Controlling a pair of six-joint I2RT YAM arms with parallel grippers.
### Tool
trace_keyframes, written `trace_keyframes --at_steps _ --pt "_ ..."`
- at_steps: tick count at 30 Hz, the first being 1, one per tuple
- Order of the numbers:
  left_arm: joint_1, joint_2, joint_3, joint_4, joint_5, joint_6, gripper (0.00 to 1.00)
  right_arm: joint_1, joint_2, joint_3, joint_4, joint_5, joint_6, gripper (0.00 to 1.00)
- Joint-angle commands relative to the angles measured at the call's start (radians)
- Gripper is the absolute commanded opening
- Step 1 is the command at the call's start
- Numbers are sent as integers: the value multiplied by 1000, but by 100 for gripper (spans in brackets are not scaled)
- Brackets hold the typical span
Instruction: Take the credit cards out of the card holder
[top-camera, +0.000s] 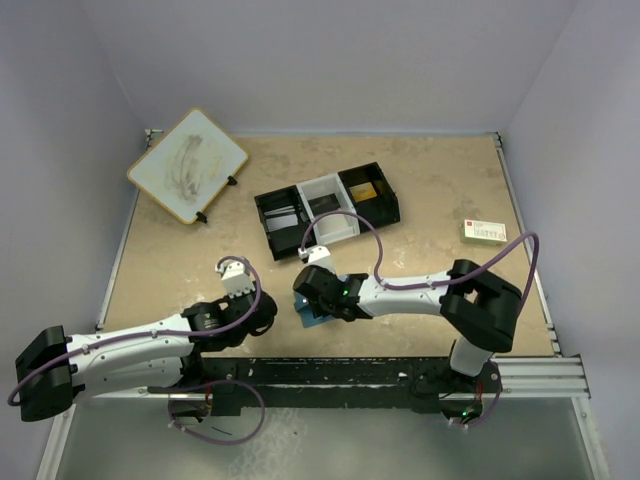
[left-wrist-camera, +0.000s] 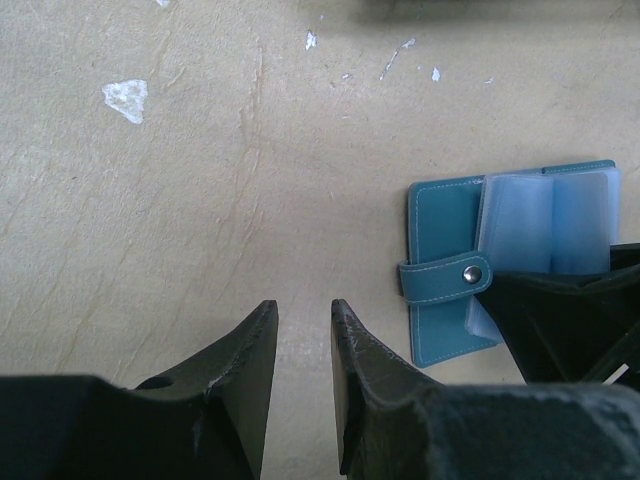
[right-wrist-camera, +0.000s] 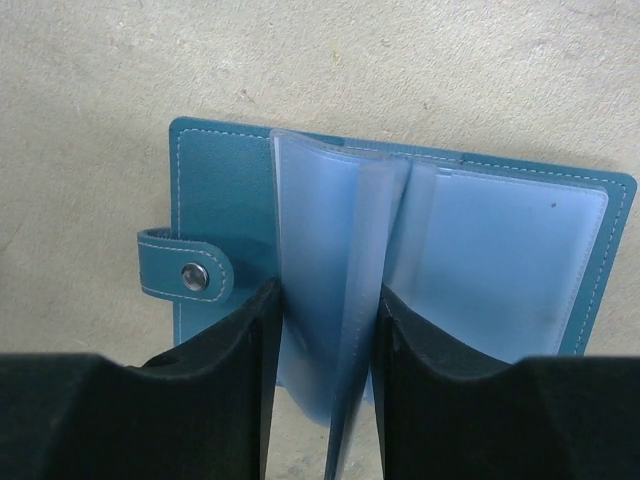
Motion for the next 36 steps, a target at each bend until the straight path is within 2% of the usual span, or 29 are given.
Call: trace_keyframes --at_steps 1,2,4,8,10,13,17,19,21,25,36 --pt "-5 2 42 12 -21 -8 26 7 26 -35 18 -107 34 44" --pt "-5 3 42 14 -20 -8 26 6 23 -33 11 -103 42 48" --pt "-5 7 44 13 -18 -9 26 6 12 -33 4 -96 49 48" --pt "-5 7 46 12 -17 -8 26 -6 -58 -60 27 -97 56 35" --pt "-5 6 46 13 -18 -10 26 -23 -106 -81 53 -120 48 23" --pt "-5 6 49 18 -17 -9 26 -47 -149 -100 68 -145 39 21" --pt "-4 13 48 26 -14 -7 26 -58 -177 -114 74 -160 32 13" --pt "-4 19 48 32 -11 -6 26 -71 -176 -119 77 -184 28 20" --pt "-5 28 48 40 -6 -4 26 -74 -166 -117 70 -196 27 32" --pt "-5 41 51 43 -1 -2 26 -76 -155 -113 59 -187 26 42" --pt "-5 41 56 47 -3 2 26 -96 -221 -108 22 -175 36 52"
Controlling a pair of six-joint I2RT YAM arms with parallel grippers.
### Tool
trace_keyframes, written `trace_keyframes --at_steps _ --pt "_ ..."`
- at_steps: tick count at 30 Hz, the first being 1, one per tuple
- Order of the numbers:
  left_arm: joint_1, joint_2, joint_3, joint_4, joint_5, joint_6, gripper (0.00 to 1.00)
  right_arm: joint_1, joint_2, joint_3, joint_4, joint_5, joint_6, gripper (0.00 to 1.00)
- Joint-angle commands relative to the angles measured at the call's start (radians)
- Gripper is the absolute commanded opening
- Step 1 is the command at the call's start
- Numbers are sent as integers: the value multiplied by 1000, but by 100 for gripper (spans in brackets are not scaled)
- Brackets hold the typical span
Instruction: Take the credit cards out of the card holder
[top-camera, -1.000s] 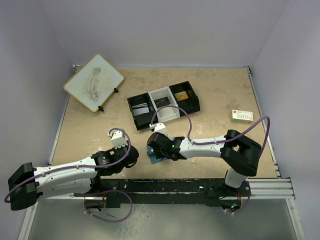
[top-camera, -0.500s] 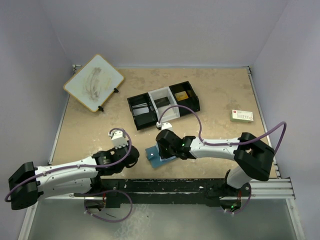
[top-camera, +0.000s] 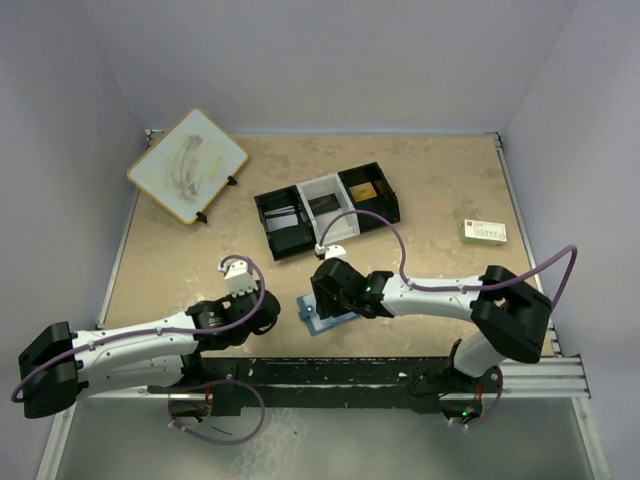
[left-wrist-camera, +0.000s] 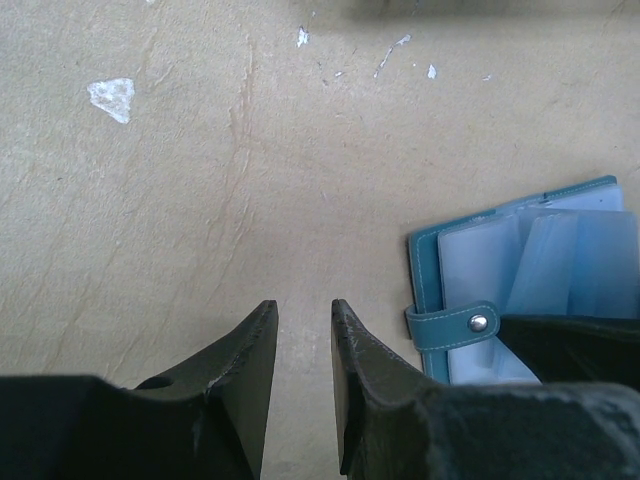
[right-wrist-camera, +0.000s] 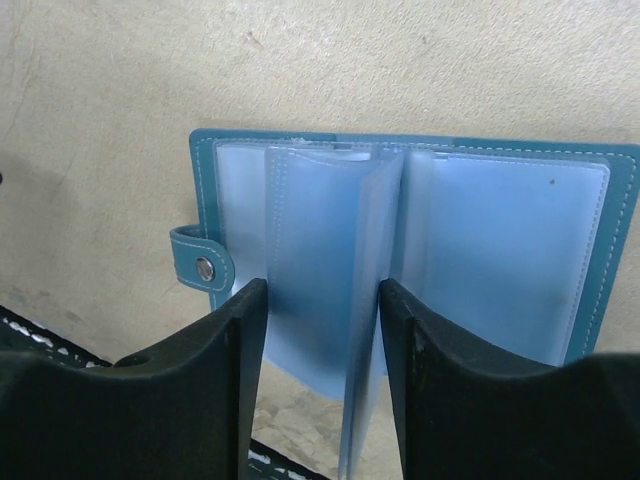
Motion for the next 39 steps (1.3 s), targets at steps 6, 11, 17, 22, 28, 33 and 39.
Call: trace_keyframes --at_steps 6,11,17,22,28,33,39 --pt "-5 12 44 37 -3 6 26 -37 -138 -20 -16 -5 12 51" --pt "-5 23 45 56 1 9 26 -55 -146 -46 -17 -9 8 42" --pt "-5 39 51 58 6 13 26 -55 -131 -59 -6 -20 14 17" --pt "-4 38 47 63 7 10 26 -84 -186 -132 105 -83 24 11" --pt "-5 39 42 68 13 10 26 -171 -250 -265 323 -248 81 11" --pt "-5 42 37 78 16 11 26 -184 -196 -291 428 -333 110 12" --pt "-5 40 33 88 21 10 26 -187 -123 -261 454 -374 110 11"
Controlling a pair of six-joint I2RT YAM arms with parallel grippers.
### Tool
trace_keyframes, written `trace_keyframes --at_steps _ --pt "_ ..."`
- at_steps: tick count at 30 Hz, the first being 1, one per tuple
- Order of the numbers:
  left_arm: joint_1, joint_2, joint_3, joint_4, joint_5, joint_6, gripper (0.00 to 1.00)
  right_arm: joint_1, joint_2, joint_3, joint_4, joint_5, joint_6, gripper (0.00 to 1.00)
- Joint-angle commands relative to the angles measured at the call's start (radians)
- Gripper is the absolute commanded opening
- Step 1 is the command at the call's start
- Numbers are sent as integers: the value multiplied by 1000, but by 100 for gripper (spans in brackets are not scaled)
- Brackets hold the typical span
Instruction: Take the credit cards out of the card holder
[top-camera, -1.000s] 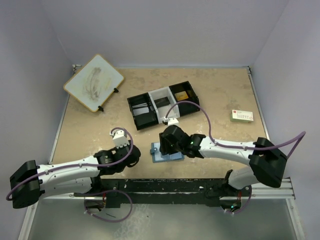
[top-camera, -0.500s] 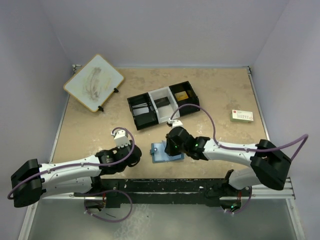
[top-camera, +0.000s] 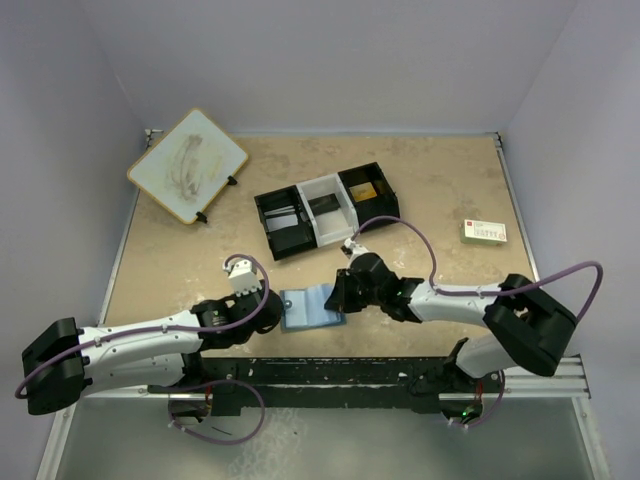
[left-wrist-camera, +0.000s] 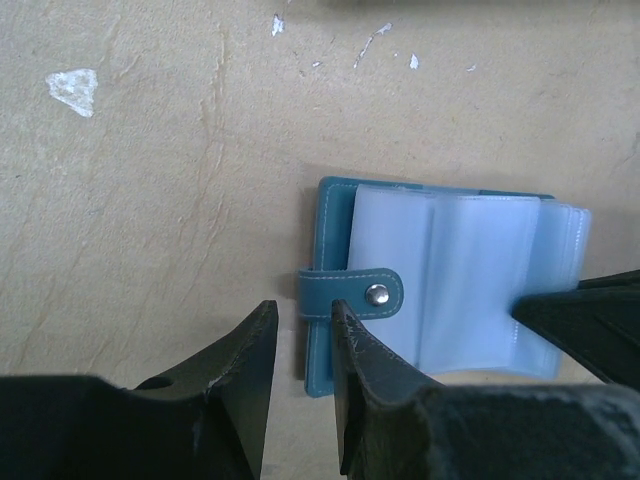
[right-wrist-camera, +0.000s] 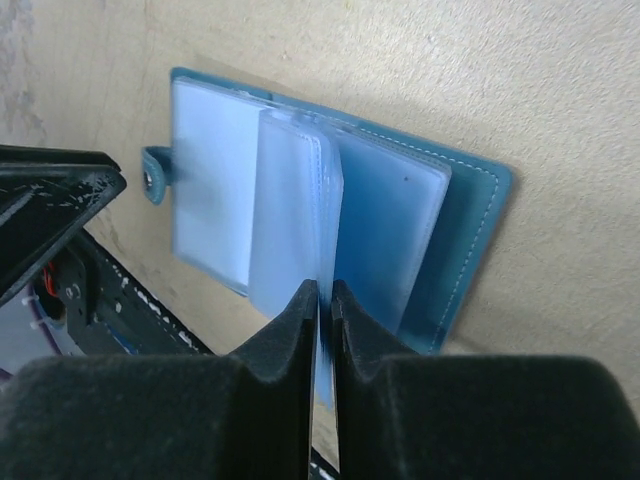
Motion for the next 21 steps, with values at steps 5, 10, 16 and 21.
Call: trace_keyframes --at_steps 5,10,16,21 --pt "-5 16 15 86 32 29 26 -8 -8 1 93 -36 31 10" --pt "-5 98 14 180 89 80 27 13 58 148 -148 158 -70 7" --pt "-5 211 49 215 113 106 27 78 145 270 -364 342 -110 5" --pt "-5 240 52 236 112 111 27 136 252 371 -514 472 -96 4"
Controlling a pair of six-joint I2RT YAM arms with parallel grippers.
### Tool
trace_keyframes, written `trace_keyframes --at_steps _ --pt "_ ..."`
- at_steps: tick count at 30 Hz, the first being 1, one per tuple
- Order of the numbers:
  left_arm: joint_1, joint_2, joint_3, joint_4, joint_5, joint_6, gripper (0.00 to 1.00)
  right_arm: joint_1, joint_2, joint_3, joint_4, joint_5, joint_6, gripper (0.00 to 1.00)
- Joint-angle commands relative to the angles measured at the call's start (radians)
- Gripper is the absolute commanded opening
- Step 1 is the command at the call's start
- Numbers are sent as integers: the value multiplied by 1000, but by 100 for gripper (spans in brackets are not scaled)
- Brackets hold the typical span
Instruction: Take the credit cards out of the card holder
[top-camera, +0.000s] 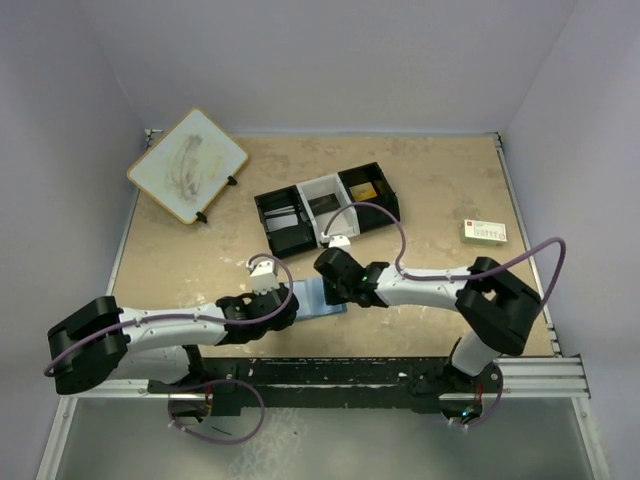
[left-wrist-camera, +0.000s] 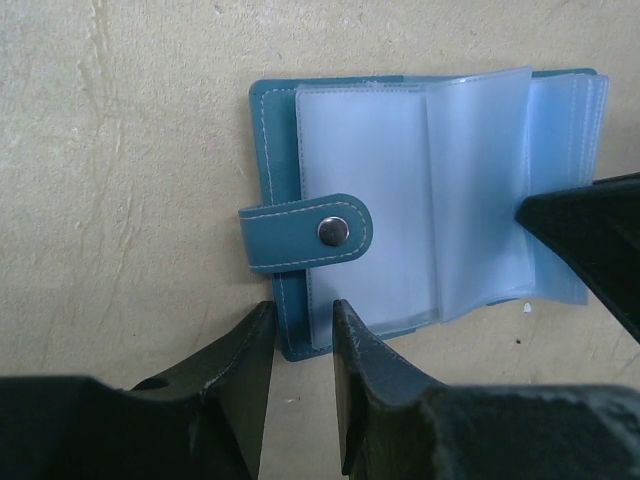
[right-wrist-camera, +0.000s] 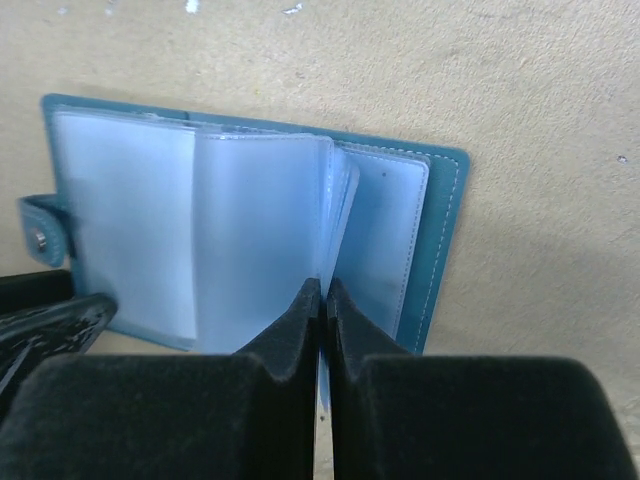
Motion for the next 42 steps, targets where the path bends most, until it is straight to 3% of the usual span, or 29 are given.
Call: trace_keyframes --at_steps 1,8,11,15,19,26,28,34,36,39,42 --pt "-5 12 34 56 7 24 27 42 74 83 -192 170 -8 4" --pt "-5 -17 20 30 -10 13 27 55 75 118 -229 212 -7 8" --pt "-4 -48 18 9 -23 6 27 54 31 105 -209 144 -23 19" --pt "-5 -133 26 -44 -57 1 29 26 -126 64 -188 138 -14 47" --pt "-5 -225 49 -137 -122 -6 34 -37 -307 -3 -162 125 -7 57" --pt "-5 -315 125 -293 -239 8 50 -209 -547 -146 -71 28 -45 70" --pt "-5 -310 162 -342 -285 23 60 -265 -604 -201 -7 -4 -66 75" --pt "7 -258 294 -525 -486 77 78 -398 -786 -293 105 -27 -135 87" --pt "94 -240 318 -545 -480 149 82 -401 -852 -305 139 -30 -182 87" --pt "345 -252 341 -543 -378 254 83 -402 -932 -296 120 13 -240 87" --pt "371 -320 374 -544 -389 250 83 -402 -994 -248 45 91 -295 87"
